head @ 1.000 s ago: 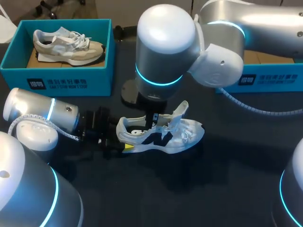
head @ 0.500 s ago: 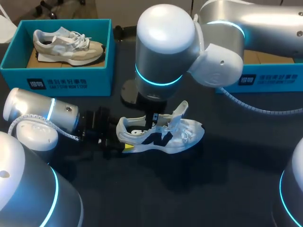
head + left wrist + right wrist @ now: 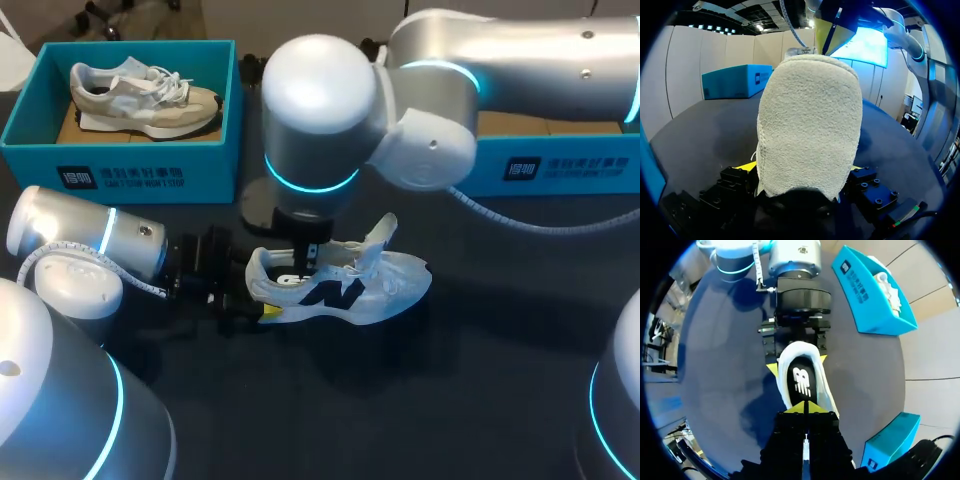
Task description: Take the shoe out of the shoebox, open the shoe tongue, remove and reinsert the insole, then place the shoe into the shoebox
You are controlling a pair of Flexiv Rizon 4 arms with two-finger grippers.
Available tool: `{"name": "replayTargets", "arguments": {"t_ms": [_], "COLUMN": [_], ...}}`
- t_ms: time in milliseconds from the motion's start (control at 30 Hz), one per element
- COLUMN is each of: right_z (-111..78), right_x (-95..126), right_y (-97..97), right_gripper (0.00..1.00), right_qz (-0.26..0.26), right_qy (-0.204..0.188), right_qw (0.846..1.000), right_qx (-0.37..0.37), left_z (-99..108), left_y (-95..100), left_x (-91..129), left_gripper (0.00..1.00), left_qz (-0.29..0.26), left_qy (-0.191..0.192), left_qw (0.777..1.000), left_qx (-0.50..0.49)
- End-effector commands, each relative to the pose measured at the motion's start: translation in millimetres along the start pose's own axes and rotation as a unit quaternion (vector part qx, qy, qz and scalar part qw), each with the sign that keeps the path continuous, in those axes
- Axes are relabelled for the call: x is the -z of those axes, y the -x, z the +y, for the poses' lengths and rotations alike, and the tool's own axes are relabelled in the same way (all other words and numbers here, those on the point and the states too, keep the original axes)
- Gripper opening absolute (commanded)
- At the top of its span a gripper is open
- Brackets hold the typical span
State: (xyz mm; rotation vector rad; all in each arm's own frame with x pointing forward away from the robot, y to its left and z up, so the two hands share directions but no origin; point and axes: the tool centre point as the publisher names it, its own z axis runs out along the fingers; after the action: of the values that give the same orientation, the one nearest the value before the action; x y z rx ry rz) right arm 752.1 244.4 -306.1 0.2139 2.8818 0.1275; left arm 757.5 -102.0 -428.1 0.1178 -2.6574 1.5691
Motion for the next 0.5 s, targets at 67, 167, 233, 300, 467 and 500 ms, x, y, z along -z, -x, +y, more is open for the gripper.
{"name": "replayTargets", "arguments": {"t_ms": [67, 167, 233, 300, 467, 500], "right_z": [8.4, 7.4, 6.0, 4.6, -1.9, -2.8], "right_x": [-19, -22, -25, -30, -36, -36], "right_y": [5.6, 9.7, 13.3, 15.2, 15.3, 15.1], "right_gripper": [0.0, 0.0, 0.0, 0.0, 0.0, 0.0], "right_qz": [0.002, 0.001, 0.0, 0.006, 0.019, 0.021], "right_qy": [-0.021, -0.021, -0.022, -0.025, -0.027, -0.028], "right_qw": [1.0, 1.0, 1.0, 1.0, 0.999, 0.999], "right_qx": [0.016, 0.016, 0.016, 0.018, 0.019, 0.018], "left_z": [3, 3, 3, 3, 3, 3], "left_y": [-0.6, -0.6, -0.6, -0.6, -0.6, -0.6], "left_x": [-3, -3, -3, -3, -3, -3], "left_gripper": [0.0, 0.0, 0.0, 0.0, 0.0, 0.0], "left_qz": [0.0, 0.0, 0.0, 0.0, 0.0, 0.0], "left_qy": [0.001, 0.001, 0.001, 0.001, 0.001, 0.001], "left_qw": [1.0, 1.0, 1.0, 1.0, 1.0, 1.0], "left_qx": [0.001, 0.001, 0.001, 0.001, 0.001, 0.001]}}
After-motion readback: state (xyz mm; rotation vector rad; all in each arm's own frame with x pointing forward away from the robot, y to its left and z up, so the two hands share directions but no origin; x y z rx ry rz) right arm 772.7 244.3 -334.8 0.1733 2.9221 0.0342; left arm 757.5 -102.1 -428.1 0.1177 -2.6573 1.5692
